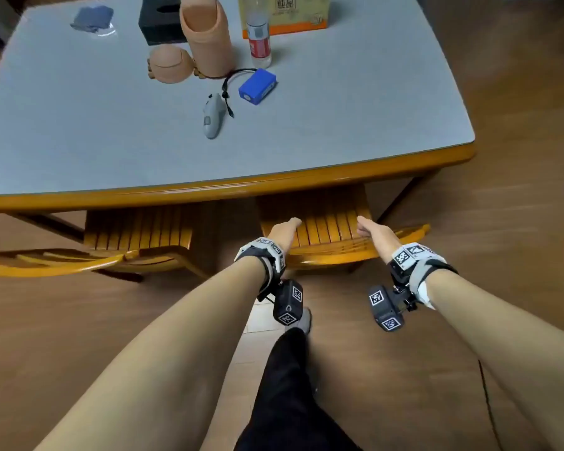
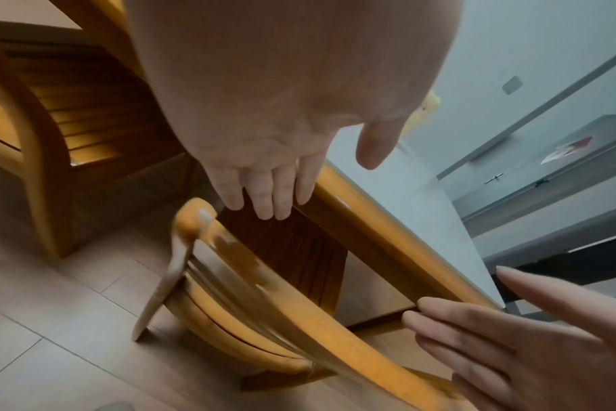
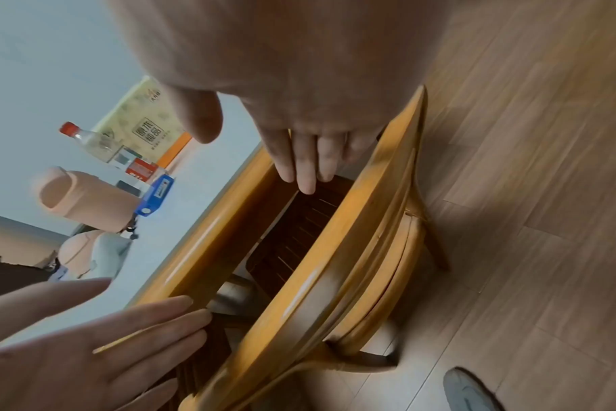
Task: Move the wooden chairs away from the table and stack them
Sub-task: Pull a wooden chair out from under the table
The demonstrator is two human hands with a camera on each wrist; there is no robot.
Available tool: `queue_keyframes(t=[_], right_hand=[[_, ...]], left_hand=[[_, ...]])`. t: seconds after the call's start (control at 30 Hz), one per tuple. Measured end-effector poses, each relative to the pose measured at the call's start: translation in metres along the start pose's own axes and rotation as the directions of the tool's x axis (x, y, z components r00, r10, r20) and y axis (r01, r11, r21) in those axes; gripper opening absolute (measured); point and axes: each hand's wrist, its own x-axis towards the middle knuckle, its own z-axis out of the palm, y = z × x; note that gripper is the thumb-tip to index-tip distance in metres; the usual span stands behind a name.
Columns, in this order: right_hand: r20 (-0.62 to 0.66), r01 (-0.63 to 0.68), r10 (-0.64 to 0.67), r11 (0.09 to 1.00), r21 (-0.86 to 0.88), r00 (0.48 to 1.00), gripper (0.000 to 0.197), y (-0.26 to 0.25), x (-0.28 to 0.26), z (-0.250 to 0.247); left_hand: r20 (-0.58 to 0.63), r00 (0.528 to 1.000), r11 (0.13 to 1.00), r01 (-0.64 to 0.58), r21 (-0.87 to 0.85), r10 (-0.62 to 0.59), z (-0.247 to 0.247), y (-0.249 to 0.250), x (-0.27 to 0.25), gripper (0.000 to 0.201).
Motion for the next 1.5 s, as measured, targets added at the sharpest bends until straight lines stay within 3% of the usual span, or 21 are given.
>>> queue_keyframes(t=[0.13,0.17,0.27,0.47,0.63,0.87,0.97,1.1,1.13,1.3,1.4,1.5], right_hand=[[0.011,-0.053,0.053,0.999,-0.01,0.999,0.096,-0.011,0.018,-0.008],[0.013,-0.066,0.067,0.997,-0.039,0.998,0.088,-0.01,0.024,-0.009],[0.026,-0.073,0.078,0.982,-0.173,0.997,0.064,0.0,0.045,-0.013],[0.177,0.02,0.075,0.876,-0.483,0.981,0.051,0.011,0.069,-0.017],[0.235,0.14,0.062,0.648,-0.748,0.97,0.049,0.015,0.086,-0.025],[0.361,0.295,0.115,0.377,-0.878,0.925,0.055,0.021,0.105,-0.016],[0.392,0.33,0.096,0.382,-0.863,0.915,0.038,0.018,0.104,-0.012],[0.46,0.448,0.09,0.126,-0.885,0.883,0.036,0.018,0.097,-0.01],[0.475,0.466,0.087,0.105,-0.879,0.876,0.035,0.018,0.096,-0.011],[0.475,0.465,0.12,0.098,-0.88,0.872,0.036,0.031,0.08,-0.012],[0.408,0.378,0.139,0.2,-0.904,0.903,0.035,0.042,0.068,-0.012],[0.414,0.38,0.152,0.207,-0.901,0.898,0.032,0.048,0.044,-0.01]], left_hand=[[0.058,0.998,0.999,0.031,0.02,-0.032,0.015,0.019,0.034,0.058],[0.065,0.997,0.998,0.041,0.04,-0.044,0.019,0.021,0.039,0.057],[0.08,0.992,0.994,0.09,0.069,-0.095,0.032,0.021,0.056,0.057],[0.071,0.974,0.955,0.194,0.223,-0.215,0.06,-0.006,0.073,0.066],[0.075,0.966,0.845,0.178,0.504,-0.247,0.072,0.0,0.065,0.059],[0.043,0.974,0.76,0.146,0.633,-0.223,0.076,-0.003,0.06,0.055],[-0.004,0.975,0.801,0.185,0.57,-0.223,0.08,-0.002,0.057,0.055],[-0.008,0.972,0.853,0.21,0.478,-0.235,0.084,-0.003,0.054,0.053],[-0.004,0.97,0.858,0.215,0.466,-0.241,0.085,-0.004,0.054,0.054],[-0.004,0.968,0.843,0.219,0.491,-0.249,0.092,-0.018,0.044,0.053],[0.012,0.964,0.828,0.222,0.515,-0.265,0.097,-0.029,0.032,0.054],[0.019,0.963,0.822,0.217,0.527,-0.267,0.099,-0.04,0.017,0.054]])
